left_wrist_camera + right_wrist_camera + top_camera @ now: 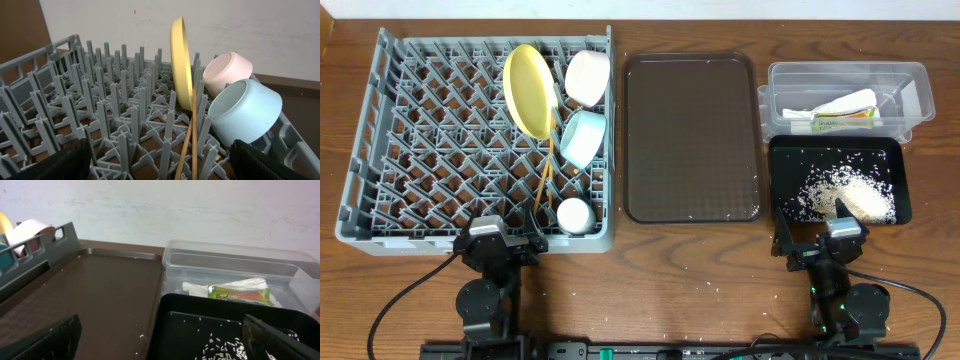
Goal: Sort waste into correct bins and load items into the dishwasher
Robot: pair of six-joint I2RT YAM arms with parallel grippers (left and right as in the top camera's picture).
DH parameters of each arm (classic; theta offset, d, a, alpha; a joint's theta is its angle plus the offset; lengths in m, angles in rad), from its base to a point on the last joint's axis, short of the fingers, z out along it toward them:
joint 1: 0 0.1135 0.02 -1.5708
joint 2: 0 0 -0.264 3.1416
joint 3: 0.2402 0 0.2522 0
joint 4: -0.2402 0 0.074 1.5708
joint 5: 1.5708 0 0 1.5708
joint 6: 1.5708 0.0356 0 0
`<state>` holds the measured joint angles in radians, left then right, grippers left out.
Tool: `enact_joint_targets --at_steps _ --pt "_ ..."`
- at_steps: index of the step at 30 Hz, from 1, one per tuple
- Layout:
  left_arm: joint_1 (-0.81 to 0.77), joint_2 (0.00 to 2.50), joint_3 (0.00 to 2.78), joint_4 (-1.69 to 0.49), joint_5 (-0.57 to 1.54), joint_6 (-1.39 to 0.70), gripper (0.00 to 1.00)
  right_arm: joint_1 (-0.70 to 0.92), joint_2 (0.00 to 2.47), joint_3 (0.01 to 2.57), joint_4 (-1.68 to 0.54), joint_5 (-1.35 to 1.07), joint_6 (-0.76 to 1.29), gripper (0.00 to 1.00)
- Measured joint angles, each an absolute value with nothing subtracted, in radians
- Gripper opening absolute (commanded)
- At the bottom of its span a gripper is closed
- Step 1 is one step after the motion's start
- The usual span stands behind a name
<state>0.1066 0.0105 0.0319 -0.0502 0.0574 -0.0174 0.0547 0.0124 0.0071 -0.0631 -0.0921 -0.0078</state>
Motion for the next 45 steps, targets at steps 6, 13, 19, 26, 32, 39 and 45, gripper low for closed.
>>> enact_joint_targets --at_steps 6,13,19,26,32,39,45 --pt "0.107 0.01 0.032 -0.05 0.057 -0.017 0.89 0.055 0.012 0.007 -0.063 -0.092 -0.008 0.99" --pt "0.106 0.01 0.032 -0.05 0.057 -0.017 0.9 0.055 0.012 0.007 -0.063 -0.092 -0.008 0.99" --pt "0.106 0.01 0.032 -0.05 0.057 -0.017 0.89 0.055 0.012 0.007 -0.063 -0.092 -0.008 0.99" --pt "0.107 0.01 0.032 -0.05 0.057 -0.017 0.9 0.055 0.012 0.007 -0.063 -0.092 -0.008 0.99" --pt "0.107 0.01 0.032 -0.05 0.057 -0.017 0.9 0.055 0.012 0.007 -0.063 -0.092 -0.008 0.99" --pt "0.107 0.01 0.032 -0.05 0.057 -0.017 0.9 0.055 0.012 0.007 -0.063 -0.092 -0.008 0.99" --pt "0.107 0.01 0.032 -0.05 0.057 -0.017 0.9 0.055 0.012 0.007 -0.063 -0.092 -0.008 0.99"
